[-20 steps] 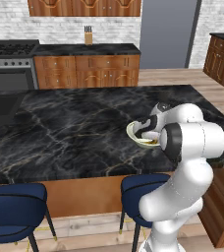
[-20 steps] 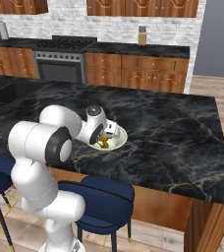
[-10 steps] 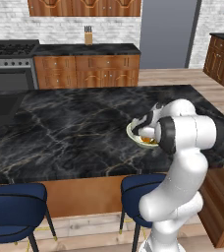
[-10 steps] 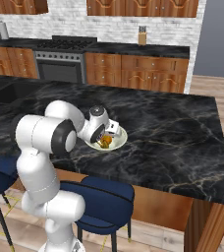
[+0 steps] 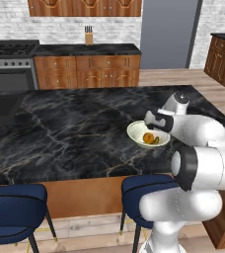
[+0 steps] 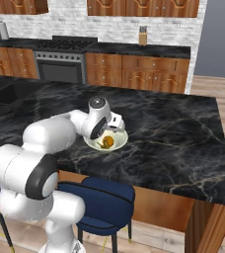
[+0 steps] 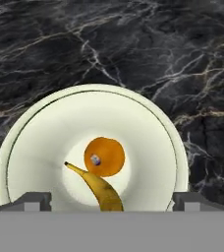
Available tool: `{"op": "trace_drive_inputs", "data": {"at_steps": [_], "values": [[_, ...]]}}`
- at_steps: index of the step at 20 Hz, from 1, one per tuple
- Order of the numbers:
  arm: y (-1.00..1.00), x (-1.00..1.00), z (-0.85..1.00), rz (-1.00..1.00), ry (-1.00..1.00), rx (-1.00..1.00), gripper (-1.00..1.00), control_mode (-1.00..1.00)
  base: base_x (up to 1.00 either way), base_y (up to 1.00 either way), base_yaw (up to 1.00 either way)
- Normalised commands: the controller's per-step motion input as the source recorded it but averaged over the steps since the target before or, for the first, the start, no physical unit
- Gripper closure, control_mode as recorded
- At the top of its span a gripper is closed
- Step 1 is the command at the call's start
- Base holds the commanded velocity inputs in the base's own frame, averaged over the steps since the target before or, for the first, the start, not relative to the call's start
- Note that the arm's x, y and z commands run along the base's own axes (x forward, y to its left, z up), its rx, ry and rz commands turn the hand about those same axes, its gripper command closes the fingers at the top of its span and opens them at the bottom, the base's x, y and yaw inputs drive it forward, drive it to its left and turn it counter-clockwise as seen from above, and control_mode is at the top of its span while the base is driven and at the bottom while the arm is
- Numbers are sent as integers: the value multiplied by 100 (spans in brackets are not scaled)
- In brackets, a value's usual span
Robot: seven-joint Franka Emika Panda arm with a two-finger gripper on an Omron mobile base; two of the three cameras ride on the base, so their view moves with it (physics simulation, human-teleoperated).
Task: Retrieve the banana and orange from the fridge and place them into the bowl on the dining table.
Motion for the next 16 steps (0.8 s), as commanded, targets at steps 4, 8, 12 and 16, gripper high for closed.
{"op": "trace_drive_inputs", "data": {"at_steps": [4, 8, 12, 16], "values": [[0, -100, 100, 1, -1, -5, -100, -100, 0, 0, 0], [0, -100, 96, 2, -12, -6, -100, -100, 0, 0, 0], [0, -100, 68, 9, -29, 0, -100, -100, 0, 0, 0], [-4, -99, 39, 14, -31, 0, -100, -100, 0, 0, 0]]}}
